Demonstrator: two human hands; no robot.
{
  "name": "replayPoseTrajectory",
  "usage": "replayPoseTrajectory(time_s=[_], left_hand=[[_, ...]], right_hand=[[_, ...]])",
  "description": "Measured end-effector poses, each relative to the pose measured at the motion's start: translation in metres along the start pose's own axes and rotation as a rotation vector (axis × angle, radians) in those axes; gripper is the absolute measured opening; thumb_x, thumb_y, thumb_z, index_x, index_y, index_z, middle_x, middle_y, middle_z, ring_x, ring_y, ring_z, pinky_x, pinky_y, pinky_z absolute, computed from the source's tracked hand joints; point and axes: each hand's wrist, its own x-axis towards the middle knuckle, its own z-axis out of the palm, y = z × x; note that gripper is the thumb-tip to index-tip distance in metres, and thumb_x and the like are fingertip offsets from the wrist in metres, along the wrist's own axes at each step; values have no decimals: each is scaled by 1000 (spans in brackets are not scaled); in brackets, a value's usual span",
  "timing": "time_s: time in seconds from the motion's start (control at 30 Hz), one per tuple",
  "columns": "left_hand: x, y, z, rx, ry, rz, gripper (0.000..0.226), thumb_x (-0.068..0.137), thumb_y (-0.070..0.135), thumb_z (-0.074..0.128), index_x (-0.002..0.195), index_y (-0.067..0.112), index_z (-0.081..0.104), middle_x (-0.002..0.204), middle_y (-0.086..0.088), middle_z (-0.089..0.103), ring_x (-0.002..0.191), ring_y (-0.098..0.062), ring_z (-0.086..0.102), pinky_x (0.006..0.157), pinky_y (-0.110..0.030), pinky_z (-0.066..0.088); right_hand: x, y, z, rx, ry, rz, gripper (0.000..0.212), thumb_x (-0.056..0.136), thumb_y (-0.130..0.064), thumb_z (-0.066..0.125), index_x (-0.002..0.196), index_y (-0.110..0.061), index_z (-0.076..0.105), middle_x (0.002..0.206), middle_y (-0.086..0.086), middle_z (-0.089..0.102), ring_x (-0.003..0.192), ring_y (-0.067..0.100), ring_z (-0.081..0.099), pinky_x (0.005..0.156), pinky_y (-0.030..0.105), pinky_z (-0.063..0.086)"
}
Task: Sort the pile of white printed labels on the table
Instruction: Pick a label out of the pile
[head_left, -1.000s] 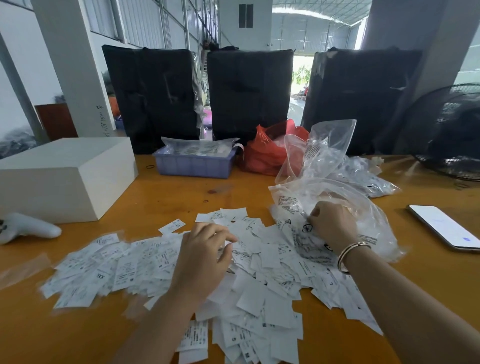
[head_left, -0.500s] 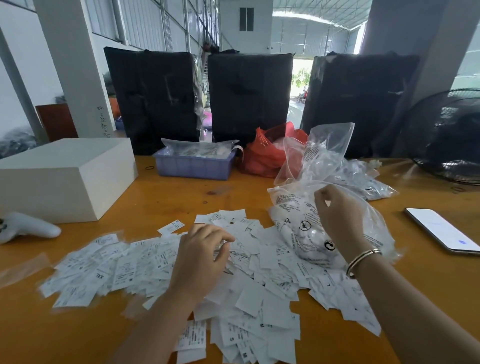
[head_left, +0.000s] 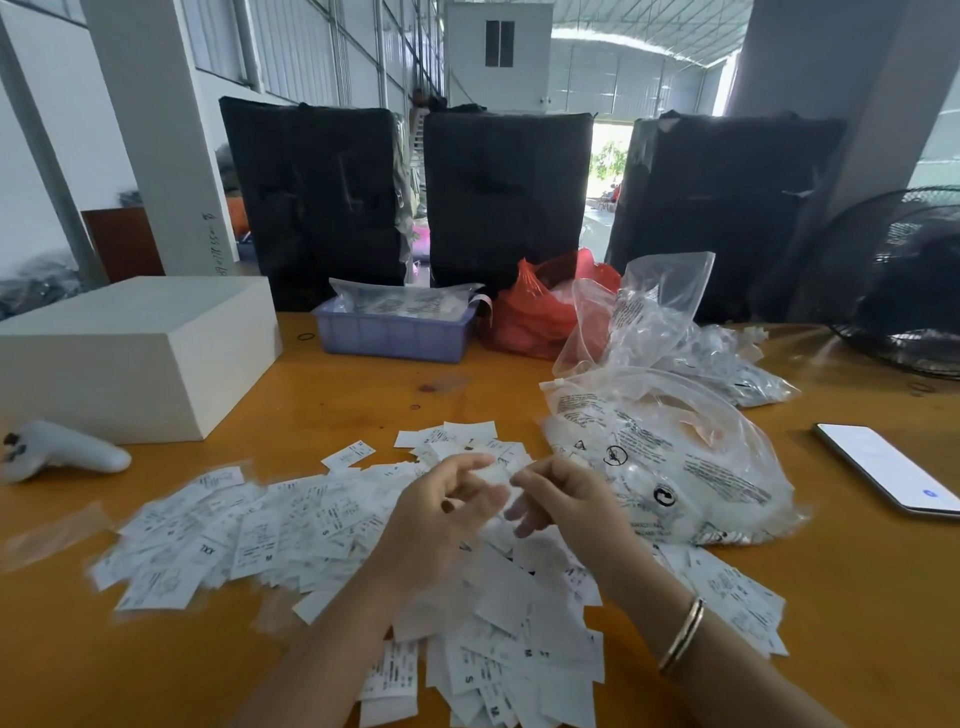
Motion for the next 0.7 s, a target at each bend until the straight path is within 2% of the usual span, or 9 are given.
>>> replayPoseTrajectory(time_s=[0.07, 0.13, 0.23, 0.33, 0.4, 0.5, 0.6, 0.63, 0.7], left_hand=[[2, -3, 1, 54, 50, 16, 14, 81, 42, 71, 93, 37, 67, 77, 22, 68, 72, 6, 62, 64, -12, 48], [3, -6, 0, 51, 119, 24, 7, 85, 24, 70, 83, 31, 70, 76, 18, 71, 73, 3, 65, 64, -8, 47], [4, -8, -2, -22, 229, -24, 5, 86, 25, 69, 81, 26, 71, 77, 16, 72, 75, 4, 66, 63, -4, 45], [6, -9, -5, -104, 274, -71, 5, 87, 26, 67, 85, 23, 71, 79, 14, 73, 75, 4, 66, 66, -10, 48], [6, -7, -5, -140, 273, -80, 8, 88, 26, 65, 86, 22, 72, 79, 12, 74, 71, 5, 65, 69, -13, 48], [4, -2, -4, -184, 265, -66, 15, 88, 28, 63, 85, 17, 72, 70, 13, 72, 63, 8, 62, 63, -9, 49], [2, 4, -2, -234, 259, -58, 25, 82, 36, 62, 86, 14, 73, 66, 14, 71, 60, 9, 60, 60, -5, 46], [1, 7, -2, -239, 257, -57, 28, 79, 40, 60, 86, 16, 73, 70, 14, 72, 60, 9, 60, 60, -5, 46], [1, 9, -3, -203, 249, -56, 32, 76, 48, 56, 85, 22, 72, 75, 17, 73, 58, 6, 58, 58, -4, 46]], right_hand=[[1, 1, 0, -91, -5, -28, 11, 93, -18, 57, 85, -16, 65, 68, 1, 71, 58, 12, 66, 57, 20, 51], [2, 2, -5, -237, 59, -54, 14, 94, -23, 53, 88, -21, 66, 71, -4, 70, 63, 10, 65, 60, 22, 52], [1, 8, -19, -676, 128, -154, 16, 94, -28, 52, 100, -25, 66, 97, -11, 67, 81, 7, 60, 73, 20, 50], [-2, 17, -24, -1073, -83, -139, 36, 91, -41, 50, 124, -29, 57, 126, -10, 56, 116, 10, 47, 100, 28, 36], [-1, 20, -23, -1189, -139, -124, 46, 90, -46, 46, 133, -30, 49, 133, -10, 52, 124, 13, 41, 104, 33, 28], [-1, 20, -22, -1181, -85, -185, 39, 94, -45, 43, 129, -32, 53, 127, -12, 58, 119, 11, 47, 102, 31, 30], [-4, 17, -20, -1078, -10, -225, 29, 98, -39, 42, 108, -27, 66, 104, -9, 68, 97, 12, 58, 95, 32, 41], [-4, 15, -19, -981, 35, -234, 27, 98, -36, 44, 102, -24, 69, 96, -10, 69, 88, 10, 59, 88, 30, 45], [-5, 12, -17, -686, 167, -229, 22, 97, -27, 50, 84, -27, 68, 71, -14, 65, 60, -1, 54, 61, 20, 46]])
